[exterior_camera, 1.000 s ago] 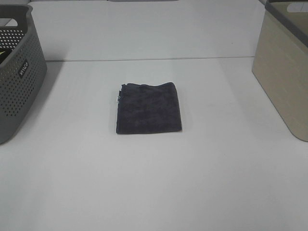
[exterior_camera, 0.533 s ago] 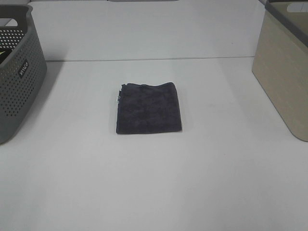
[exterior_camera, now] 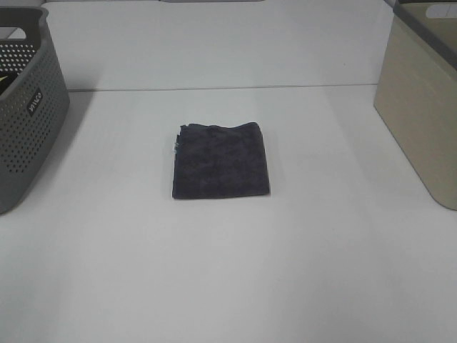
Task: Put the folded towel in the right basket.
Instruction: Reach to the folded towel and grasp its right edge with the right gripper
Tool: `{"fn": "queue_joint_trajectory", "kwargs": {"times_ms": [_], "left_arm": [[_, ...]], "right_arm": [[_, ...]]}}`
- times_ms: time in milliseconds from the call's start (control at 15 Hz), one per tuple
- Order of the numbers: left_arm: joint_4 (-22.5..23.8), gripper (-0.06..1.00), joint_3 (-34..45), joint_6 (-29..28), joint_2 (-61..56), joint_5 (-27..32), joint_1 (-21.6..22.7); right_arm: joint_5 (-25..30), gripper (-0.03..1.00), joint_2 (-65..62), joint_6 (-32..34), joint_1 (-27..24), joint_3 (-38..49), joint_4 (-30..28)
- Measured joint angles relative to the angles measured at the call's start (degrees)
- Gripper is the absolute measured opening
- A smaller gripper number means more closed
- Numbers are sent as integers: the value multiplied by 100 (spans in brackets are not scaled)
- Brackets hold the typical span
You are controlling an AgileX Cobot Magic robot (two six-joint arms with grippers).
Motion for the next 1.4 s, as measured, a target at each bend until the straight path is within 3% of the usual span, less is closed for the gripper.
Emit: {"fn": "queue_joint_trajectory", "kwargs": {"times_ms": [200, 467, 600, 667, 733, 867, 1000, 1400], "left_arm": [[0, 98, 0, 0, 0, 0, 0], [0, 98, 0, 0, 0, 0, 0], [0, 98, 0, 0, 0, 0, 0], [0, 98, 0, 0, 0, 0, 0], [0, 98, 0, 0, 0, 0, 0], [0, 98, 0, 0, 0, 0, 0], [0, 98, 0, 0, 0, 0, 0], [0, 98, 0, 0, 0, 0, 0]], "right_arm": [[103, 75, 1667, -29, 0, -1152, 138], [258, 75, 3352, -854, 0, -2349, 1289], [258, 75, 3908, -963, 69, -2710, 1438], [258, 75, 4194, -1008, 218, -2939, 1398], [258, 75, 4750, -1031, 705, -3306, 1243], [315, 75, 5151, -1037, 1014, -3592, 1215], [539, 75, 5684, -1043, 1312, -3936, 1243], [1593, 75, 7242, -1043, 1329, -4985, 2229]]}}
